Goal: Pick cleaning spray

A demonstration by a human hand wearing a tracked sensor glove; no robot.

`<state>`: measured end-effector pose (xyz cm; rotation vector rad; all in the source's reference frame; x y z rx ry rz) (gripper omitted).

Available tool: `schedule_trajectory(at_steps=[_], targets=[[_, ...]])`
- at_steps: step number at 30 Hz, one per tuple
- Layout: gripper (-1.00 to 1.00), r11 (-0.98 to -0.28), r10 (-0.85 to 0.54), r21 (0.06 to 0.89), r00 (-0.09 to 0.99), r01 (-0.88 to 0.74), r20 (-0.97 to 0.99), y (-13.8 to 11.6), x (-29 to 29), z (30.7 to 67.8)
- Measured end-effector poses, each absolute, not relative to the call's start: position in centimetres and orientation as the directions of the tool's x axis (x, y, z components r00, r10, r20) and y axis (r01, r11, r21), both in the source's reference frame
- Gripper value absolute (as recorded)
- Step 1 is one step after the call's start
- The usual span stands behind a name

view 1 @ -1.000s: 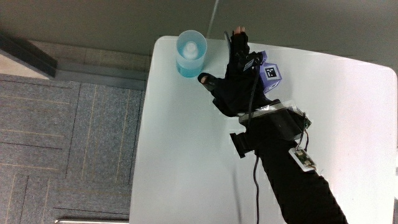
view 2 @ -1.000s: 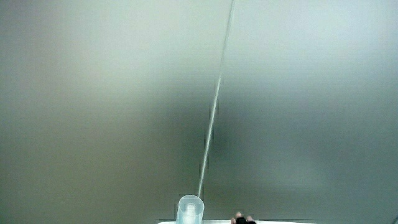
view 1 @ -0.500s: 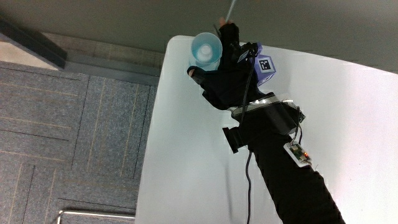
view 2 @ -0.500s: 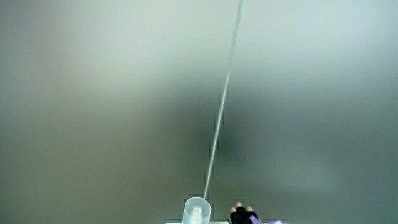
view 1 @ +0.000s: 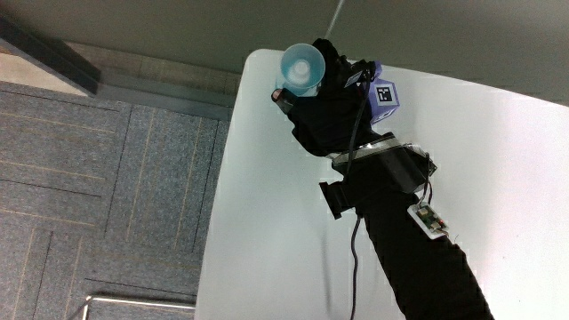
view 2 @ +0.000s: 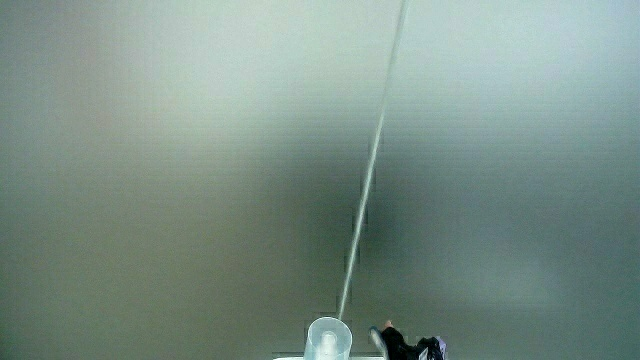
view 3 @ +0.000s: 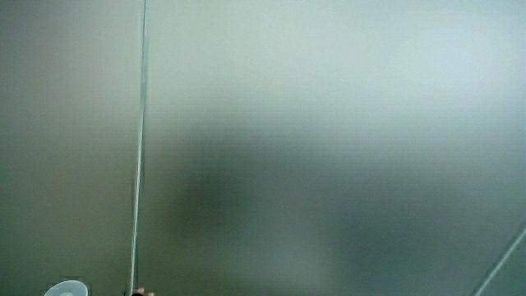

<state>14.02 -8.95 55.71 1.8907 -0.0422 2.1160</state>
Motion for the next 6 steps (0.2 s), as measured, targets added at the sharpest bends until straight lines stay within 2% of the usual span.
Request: schedule_trajectory(at_steps=[6], targets=[[1.0, -0.957, 0.183, 0.156, -0.092, -0.246, 0.979, -8.73, 14.75, 55.06]])
